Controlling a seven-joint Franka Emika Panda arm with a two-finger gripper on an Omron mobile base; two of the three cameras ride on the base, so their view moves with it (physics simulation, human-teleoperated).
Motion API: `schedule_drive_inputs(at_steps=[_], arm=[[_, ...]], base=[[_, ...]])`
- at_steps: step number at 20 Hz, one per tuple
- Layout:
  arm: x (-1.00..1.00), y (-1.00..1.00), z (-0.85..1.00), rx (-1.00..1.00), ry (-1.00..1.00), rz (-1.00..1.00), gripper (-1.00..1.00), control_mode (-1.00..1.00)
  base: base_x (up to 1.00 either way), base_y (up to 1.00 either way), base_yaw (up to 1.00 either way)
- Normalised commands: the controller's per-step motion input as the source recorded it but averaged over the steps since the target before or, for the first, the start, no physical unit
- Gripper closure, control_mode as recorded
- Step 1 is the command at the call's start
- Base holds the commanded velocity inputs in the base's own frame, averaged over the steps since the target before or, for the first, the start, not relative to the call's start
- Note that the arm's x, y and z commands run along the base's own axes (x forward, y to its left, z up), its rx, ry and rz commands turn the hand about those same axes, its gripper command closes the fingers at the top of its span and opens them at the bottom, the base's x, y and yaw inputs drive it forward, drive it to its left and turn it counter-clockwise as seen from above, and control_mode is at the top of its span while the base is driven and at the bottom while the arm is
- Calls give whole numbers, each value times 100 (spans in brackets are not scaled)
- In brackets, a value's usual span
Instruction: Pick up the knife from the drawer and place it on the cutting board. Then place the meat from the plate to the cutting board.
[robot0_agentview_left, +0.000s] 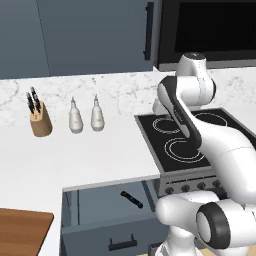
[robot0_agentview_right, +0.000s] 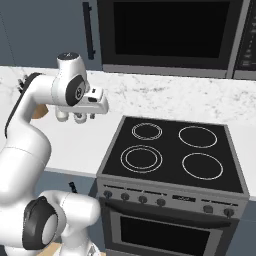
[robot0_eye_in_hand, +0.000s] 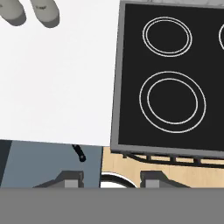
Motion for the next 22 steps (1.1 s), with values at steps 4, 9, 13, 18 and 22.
schedule_drive_inputs(at_steps=[4, 9, 13, 18, 22], arm=[[0, 0, 0, 0, 0, 0, -100, 100], [0, 0, 0, 0, 0, 0, -100, 100], [0, 0, 0, 0, 0, 0, -100, 100], [0, 0, 0, 0, 0, 0, -100, 100], [0, 0, 0, 0, 0, 0, -100, 100]], base=[[0, 0, 0], [0, 0, 1], [-24, -30, 25], [-19, -36, 48], [-19, -34, 61]])
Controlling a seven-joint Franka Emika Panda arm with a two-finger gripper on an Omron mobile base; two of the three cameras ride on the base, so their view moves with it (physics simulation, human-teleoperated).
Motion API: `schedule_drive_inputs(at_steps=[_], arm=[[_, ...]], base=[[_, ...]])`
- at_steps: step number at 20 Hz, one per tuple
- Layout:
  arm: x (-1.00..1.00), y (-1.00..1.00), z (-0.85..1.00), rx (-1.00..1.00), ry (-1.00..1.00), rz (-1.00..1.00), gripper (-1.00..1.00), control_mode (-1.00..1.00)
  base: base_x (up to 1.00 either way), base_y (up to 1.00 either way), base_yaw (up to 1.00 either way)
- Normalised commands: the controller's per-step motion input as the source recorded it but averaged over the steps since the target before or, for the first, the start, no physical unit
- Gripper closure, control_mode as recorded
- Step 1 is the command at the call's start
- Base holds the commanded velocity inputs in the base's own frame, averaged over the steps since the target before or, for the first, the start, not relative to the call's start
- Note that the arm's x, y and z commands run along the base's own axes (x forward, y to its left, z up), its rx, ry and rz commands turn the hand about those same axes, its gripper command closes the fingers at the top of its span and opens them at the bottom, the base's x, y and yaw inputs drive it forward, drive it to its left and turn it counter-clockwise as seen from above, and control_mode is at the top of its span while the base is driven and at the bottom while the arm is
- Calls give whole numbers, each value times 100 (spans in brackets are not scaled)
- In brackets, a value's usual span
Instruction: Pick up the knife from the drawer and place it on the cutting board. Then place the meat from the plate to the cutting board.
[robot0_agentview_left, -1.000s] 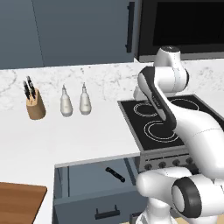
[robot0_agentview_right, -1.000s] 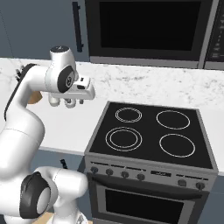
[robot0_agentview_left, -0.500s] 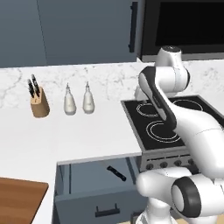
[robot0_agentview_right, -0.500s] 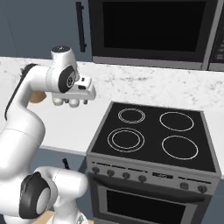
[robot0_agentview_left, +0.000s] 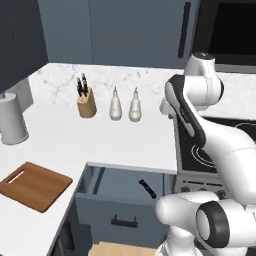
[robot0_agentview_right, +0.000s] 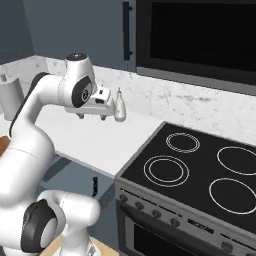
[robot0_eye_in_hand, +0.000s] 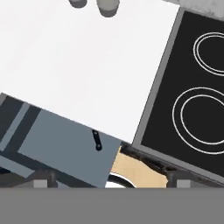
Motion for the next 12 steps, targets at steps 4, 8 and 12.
schedule_drive_inputs(at_steps=[4, 8, 12], arm=[[0, 0, 0, 0, 0, 0, -100, 100], [0, 0, 0, 0, 0, 0, -100, 100], [0, 0, 0, 0, 0, 0, -100, 100]], base=[[0, -31, 76], [-10, -25, 77], [-36, -27, 70]])
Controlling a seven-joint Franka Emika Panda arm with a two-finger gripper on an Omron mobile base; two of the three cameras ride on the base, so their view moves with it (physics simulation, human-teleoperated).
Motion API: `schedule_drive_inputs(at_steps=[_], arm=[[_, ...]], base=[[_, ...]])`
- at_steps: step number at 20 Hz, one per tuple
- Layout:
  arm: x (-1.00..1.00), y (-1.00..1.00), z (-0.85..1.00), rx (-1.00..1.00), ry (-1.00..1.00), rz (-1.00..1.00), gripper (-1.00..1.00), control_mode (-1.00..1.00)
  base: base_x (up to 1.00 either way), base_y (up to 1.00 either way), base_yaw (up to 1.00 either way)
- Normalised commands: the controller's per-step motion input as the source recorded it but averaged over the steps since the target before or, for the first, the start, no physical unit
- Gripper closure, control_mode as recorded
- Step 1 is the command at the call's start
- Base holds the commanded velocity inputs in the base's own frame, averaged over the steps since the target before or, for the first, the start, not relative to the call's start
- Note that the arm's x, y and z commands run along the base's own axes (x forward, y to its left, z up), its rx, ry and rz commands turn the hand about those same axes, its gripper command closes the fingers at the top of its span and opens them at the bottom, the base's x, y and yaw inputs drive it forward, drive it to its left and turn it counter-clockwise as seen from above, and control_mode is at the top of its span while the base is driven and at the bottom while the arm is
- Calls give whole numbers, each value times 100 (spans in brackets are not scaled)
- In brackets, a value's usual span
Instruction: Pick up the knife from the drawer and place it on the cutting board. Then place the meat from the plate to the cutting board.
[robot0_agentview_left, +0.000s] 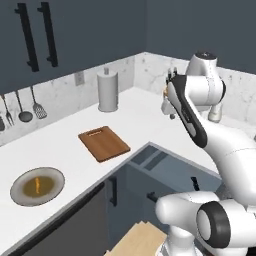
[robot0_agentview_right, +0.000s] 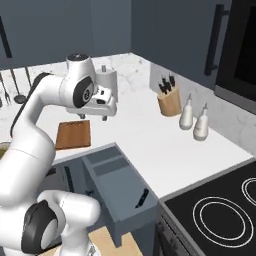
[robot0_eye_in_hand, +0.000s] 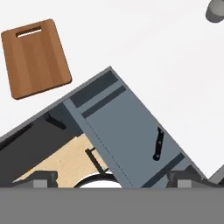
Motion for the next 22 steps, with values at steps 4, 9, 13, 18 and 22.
schedule_drive_inputs(at_steps=[4, 9, 13, 18, 22], arm=[[0, 0, 0, 0, 0, 0, -100, 100], [0, 0, 0, 0, 0, 0, -100, 100], [0, 0, 0, 0, 0, 0, -100, 100], [0, 0, 0, 0, 0, 0, -100, 100], [0, 0, 0, 0, 0, 0, -100, 100]], base=[[-47, -30, 43], [-35, 0, 2], [-21, -3, 0], [-24, -9, 0], [-47, -14, 0]])
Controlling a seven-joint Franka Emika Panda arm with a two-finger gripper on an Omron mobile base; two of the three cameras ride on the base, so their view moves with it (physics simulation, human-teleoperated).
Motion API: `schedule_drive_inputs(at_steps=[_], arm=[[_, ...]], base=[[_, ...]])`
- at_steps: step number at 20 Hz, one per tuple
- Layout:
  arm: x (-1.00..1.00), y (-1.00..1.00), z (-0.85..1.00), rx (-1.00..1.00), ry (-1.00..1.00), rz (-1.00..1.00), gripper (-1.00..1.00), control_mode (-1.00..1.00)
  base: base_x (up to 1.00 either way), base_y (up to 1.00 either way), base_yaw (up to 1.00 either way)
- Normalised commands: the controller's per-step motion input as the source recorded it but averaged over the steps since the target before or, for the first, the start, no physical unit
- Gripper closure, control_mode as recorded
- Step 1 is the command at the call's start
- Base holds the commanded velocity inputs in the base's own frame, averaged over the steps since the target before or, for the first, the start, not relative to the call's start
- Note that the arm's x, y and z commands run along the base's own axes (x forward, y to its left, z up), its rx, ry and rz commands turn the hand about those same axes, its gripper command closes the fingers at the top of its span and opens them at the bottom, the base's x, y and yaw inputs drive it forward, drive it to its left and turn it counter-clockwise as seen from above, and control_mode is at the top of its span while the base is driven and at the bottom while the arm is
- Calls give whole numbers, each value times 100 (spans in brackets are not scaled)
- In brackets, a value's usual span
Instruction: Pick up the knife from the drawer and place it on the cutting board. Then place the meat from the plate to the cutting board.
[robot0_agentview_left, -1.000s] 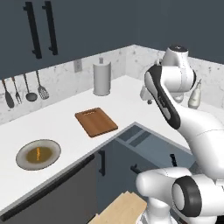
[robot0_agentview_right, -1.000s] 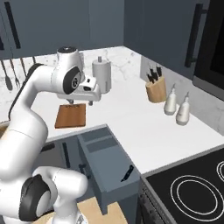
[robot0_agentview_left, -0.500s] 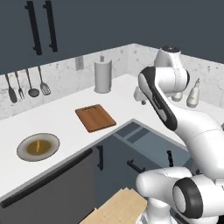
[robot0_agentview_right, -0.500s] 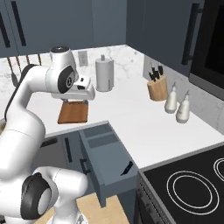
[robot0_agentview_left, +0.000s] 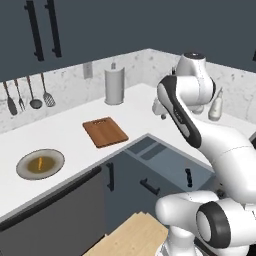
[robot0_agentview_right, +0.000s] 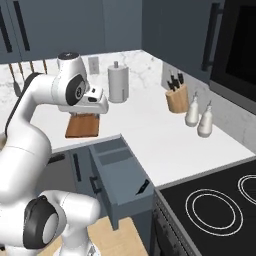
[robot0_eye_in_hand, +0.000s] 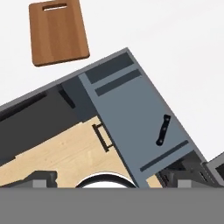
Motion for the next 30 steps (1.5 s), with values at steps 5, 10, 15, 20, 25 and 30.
schedule_drive_inputs(at_steps=[5, 10, 15, 20, 25, 30], arm=[[0, 0, 0, 0, 0, 0, -100, 100], [0, 0, 0, 0, 0, 0, -100, 100], [2, -6, -59, 3, 2, 1, -100, -100], [12, -5, -87, 7, 7, 3, -100, -100], [36, 16, -86, 0, 15, 9, -100, -100], [62, 14, -63, 0, -1, 11, -100, -100]], base=[[-29, -5, 0], [-8, 0, 0], [0, 0, 0], [0, 0, 0], [0, 0, 0], [0, 0, 0]])
